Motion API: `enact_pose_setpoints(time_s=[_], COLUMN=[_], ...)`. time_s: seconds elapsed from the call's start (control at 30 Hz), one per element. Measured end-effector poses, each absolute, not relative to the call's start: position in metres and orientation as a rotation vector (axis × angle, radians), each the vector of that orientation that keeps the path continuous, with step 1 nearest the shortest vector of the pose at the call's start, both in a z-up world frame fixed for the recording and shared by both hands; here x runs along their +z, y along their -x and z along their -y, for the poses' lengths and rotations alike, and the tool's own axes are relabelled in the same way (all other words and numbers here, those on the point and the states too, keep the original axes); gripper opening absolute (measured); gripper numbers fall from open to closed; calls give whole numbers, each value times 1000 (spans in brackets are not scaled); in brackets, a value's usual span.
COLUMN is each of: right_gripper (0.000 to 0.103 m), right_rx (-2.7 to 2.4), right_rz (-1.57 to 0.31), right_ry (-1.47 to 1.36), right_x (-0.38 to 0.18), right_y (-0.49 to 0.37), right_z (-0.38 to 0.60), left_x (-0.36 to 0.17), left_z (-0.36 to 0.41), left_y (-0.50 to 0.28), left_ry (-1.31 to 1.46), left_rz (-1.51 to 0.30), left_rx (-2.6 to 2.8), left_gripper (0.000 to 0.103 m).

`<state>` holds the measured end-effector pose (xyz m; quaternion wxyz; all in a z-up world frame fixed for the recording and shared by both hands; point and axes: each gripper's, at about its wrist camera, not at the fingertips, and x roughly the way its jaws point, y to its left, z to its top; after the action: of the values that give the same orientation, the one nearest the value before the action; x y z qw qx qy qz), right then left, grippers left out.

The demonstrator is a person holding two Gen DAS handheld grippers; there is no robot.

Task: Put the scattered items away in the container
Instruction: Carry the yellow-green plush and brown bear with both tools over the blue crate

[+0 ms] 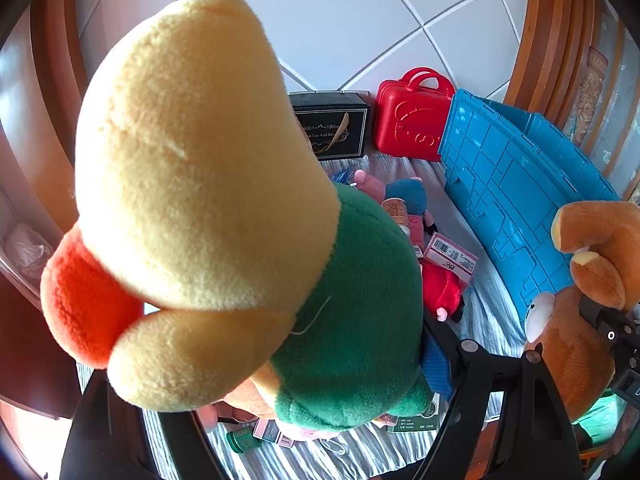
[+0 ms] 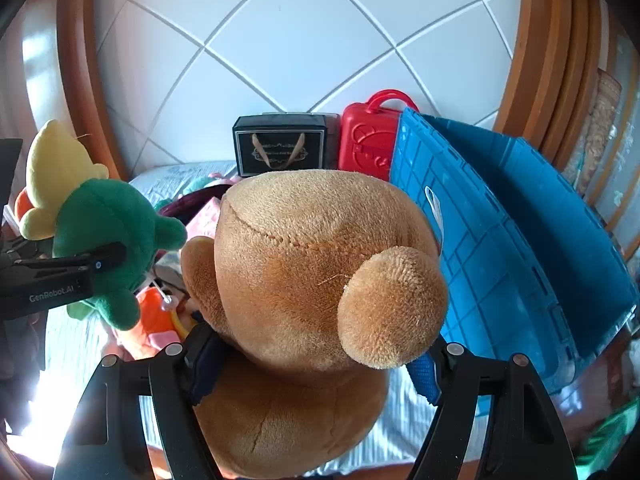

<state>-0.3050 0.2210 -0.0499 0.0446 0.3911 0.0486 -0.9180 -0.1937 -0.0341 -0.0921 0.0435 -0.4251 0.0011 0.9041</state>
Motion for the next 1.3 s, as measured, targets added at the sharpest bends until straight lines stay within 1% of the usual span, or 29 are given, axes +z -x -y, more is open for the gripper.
enact_pose_setpoints(time_s=[0.17, 0.57, 0.87, 1.07, 1.3], right_gripper=[76, 76, 76, 76, 76], right_rx=[-2795, -2765, -2758, -2821, -2933], right_rz=[-117, -123, -109, -104, -52], right_ry=[-1123, -931, -867, -806, -797], right_x=[-33, 27, 50, 64, 70], right_y=[309, 342, 366, 369, 366], right_z=[-237, -301, -354, -400, -465], left_x=[-70, -15, 13, 32, 50], left_z=[17, -47, -103, -152, -226], left_y=[197, 216, 231, 252, 270], left_ry=[1257, 1169, 1098, 1066, 1005], left_rz=[-47, -63, -84, -87, -154], left_rx=[2832, 2985, 3033, 3003, 2919], left_gripper=[81, 81, 81, 81, 81])
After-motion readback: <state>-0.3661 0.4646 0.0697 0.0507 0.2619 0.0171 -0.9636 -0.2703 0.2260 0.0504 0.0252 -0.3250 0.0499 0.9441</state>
